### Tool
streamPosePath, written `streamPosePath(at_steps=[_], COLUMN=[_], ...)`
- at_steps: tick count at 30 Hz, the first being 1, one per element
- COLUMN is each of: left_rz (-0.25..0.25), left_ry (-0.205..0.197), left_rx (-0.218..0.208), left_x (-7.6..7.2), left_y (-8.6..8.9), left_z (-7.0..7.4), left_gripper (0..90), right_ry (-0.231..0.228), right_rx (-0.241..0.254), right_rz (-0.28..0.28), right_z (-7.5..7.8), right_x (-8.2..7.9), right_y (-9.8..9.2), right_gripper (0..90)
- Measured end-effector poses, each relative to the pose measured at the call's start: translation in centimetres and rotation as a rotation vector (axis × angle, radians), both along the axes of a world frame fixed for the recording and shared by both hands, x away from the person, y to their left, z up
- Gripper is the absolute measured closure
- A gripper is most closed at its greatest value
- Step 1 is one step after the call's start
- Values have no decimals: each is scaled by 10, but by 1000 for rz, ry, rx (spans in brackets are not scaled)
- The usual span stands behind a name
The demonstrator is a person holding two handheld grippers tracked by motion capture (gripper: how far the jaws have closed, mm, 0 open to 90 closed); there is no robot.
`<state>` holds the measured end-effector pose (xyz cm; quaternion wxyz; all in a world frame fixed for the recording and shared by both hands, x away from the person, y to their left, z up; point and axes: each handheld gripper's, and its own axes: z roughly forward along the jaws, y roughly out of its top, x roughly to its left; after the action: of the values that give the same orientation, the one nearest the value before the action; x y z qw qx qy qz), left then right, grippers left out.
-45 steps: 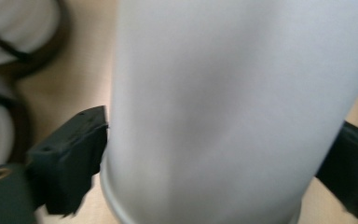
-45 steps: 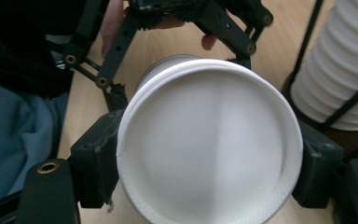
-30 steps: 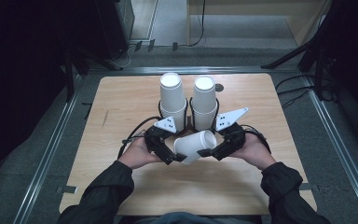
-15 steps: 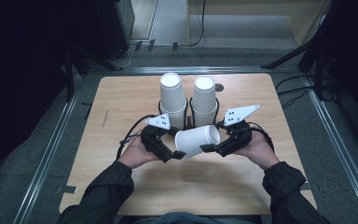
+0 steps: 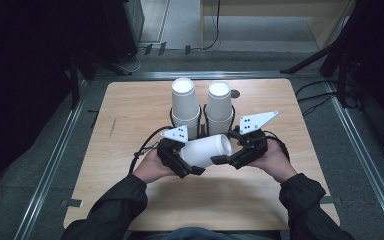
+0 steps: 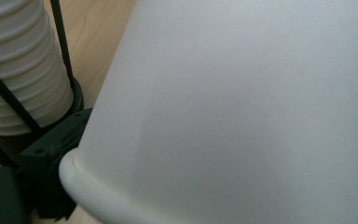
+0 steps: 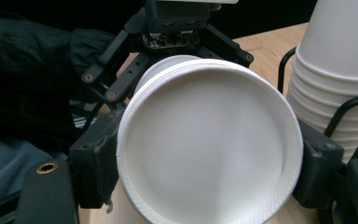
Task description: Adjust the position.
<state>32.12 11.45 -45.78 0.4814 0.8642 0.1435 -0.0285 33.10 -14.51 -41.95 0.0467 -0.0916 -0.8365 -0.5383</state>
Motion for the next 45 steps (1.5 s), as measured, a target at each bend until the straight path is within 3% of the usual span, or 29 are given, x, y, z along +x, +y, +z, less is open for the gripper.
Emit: streamPosePath(at_steps=[5,9,11,14,17,18,20,30,41,42,44,45], left_rz=[10,0,-16,-21,-12,-5,8,39,62,57,62,56], left_ry=[-40,-19,24,37,23,13,4,-18,-19,-21,-16,-9], left_rx=[-17,21,14,20,29,40,52,87,214,254,269,296], left_x=[-4,0,3,4,3,4,4,6,10,12,13,14], left_y=[3,2,2,2,1,2,5,22,27,26,25,23], left_z=[4,5,4,4,6,7,8,20,22,20,19,16], left_gripper=[90,121,124,128,132,135,134,132,130,130,130,130], right_ry=[-2,0,16,13,0,0,12,7,-15,-29,-38,-37], right_rx=[26,14,14,-3,-10,-8,-25,-100,-155,-171,-187,-188], right_rz=[5,-1,0,0,-6,-3,-10,-30,-61,-69,-72,-72], right_z=[1,0,-1,-3,-3,-3,-3,-12,-19,-19,-20,-20], right_x=[0,1,2,2,1,1,1,3,8,8,9,9], right_y=[-2,-1,-2,-2,-2,-1,-1,-5,-12,-12,-11,-11], right_gripper=[244,246,246,240,228,157,140,144,153,153,151,151])
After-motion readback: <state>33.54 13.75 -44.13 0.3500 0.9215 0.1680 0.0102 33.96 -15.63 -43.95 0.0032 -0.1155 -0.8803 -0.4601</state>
